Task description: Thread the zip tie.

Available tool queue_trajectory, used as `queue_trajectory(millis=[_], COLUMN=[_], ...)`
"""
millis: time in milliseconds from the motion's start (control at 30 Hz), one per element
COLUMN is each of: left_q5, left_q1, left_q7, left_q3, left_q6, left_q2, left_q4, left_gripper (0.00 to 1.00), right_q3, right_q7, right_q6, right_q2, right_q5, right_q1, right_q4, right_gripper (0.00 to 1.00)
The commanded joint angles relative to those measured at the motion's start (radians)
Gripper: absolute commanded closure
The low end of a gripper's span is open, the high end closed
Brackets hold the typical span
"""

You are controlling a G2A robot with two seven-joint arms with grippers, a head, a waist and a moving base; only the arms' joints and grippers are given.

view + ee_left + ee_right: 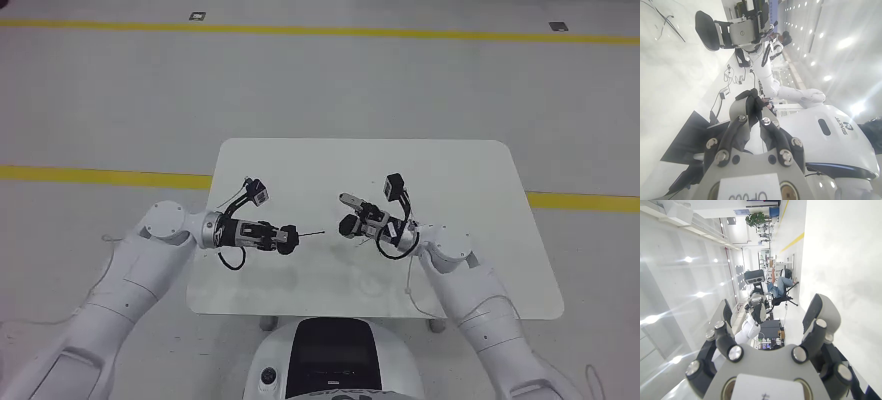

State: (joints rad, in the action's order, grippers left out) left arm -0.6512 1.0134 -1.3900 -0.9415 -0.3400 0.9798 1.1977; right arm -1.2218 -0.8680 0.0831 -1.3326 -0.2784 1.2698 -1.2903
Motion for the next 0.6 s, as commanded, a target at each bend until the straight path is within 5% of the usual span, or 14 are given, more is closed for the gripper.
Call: queue_trajectory(millis=[0, 267, 567], left_q5=[0.001, -0.034, -0.067], left_q1=[0.001, -0.015, -0.039], left_q7=[0.005, 0.0, 0.0], left_q3=[0.001, 0.04, 0.066], left_q6=[0.0, 0.0, 0.0], left_q2=[0.0, 0.019, 0.035], left_q4=[0.003, -0.044, -0.103], left_gripper=[1.0, 1.0, 1.0], right_q3=[0.0, 0.016, 0.05], right_q7=[0.0, -0.243, -0.355], right_q6=[0.0, -0.038, -0.024], right_q2=[0.0, 0.0, -0.007], right_q5=[0.0, -0.181, -0.255], right_q1=[0.0, -0.071, -0.123], right_q4=[0.0, 0.129, 0.216], right_gripper=[0.0, 0.0, 0.0])
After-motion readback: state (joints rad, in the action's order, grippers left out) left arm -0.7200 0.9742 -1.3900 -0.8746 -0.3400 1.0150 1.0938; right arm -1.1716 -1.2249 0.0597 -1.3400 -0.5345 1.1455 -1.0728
